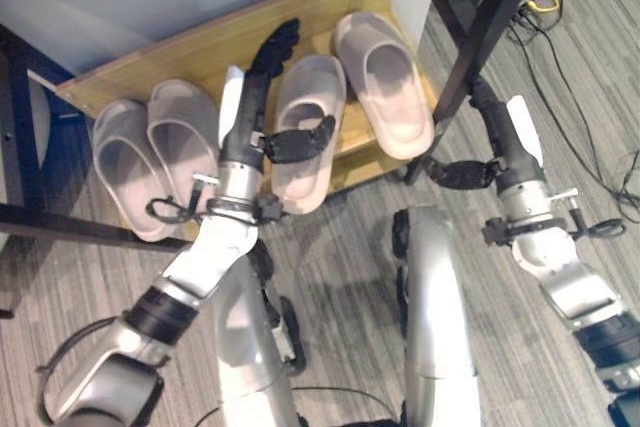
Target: Arrange the slippers neatly on the shoe rack.
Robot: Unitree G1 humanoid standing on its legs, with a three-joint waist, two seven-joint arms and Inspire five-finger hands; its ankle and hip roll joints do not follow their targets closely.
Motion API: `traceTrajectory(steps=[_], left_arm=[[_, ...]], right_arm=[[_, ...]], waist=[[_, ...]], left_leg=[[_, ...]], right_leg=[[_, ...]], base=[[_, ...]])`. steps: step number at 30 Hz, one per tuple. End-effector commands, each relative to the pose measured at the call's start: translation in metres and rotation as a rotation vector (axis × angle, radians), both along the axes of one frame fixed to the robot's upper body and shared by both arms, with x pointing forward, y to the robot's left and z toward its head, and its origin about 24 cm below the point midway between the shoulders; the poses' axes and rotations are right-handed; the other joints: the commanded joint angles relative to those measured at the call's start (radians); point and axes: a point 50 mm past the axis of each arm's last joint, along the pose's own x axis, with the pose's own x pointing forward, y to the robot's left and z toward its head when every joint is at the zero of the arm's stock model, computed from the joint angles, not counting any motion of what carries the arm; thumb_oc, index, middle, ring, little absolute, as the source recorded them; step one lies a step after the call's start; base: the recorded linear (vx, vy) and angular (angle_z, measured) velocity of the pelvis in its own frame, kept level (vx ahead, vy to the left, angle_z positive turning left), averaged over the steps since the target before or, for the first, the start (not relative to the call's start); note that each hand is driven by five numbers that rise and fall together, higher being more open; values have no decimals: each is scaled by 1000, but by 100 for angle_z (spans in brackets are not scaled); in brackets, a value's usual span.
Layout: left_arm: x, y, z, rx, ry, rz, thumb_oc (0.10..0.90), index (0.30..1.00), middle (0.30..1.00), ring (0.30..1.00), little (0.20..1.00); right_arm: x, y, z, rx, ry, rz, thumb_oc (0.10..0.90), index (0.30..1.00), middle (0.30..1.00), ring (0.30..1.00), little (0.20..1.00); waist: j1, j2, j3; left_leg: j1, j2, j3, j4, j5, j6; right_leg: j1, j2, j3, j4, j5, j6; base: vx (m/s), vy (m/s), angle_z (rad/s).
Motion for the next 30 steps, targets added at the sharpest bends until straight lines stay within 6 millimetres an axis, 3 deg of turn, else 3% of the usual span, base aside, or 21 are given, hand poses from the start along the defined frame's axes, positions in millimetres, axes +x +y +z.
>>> traceTrajectory(steps=[1, 18, 26, 30], left_arm=[[-8, -20, 65, 24, -332, -20, 800, 900, 900, 900, 900], [14, -11, 72, 114, -377, 191, 800, 900, 900, 900, 900], [21, -15, 75, 48, -353, 185, 800, 900, 900, 900, 900], [12, -14, 78, -60, -350, 107, 800, 900, 900, 900, 900]], right_arm=[[-30, 63, 72, 15, -387, 370, 800, 900, 900, 900, 900], [-31, 73, 71, 40, -375, 437, 800, 900, 900, 900, 900], [-30, 79, 70, 40, -363, 453, 800, 900, 900, 900, 900], [-31, 76, 69, 50, -362, 442, 800, 900, 900, 900, 900]], waist=[[38, -50, -34], [15, -74, -34], [7, -89, -34], [10, -83, -34]], left_leg=[[-95, -97, 21, -41, -6, 49], [-95, -103, 24, -26, -11, 47], [-95, -105, 28, -20, -11, 44], [-95, -110, 25, -17, -12, 44]], right_leg=[[32, -84, 45, 1, -140, -67], [32, -73, 69, 11, -144, -57], [32, -71, 81, 18, -143, -55], [32, -72, 78, 16, -146, -58]], base=[[19, 38, -2], [0, 0, 0], [0, 0, 0], [0, 0, 0]])
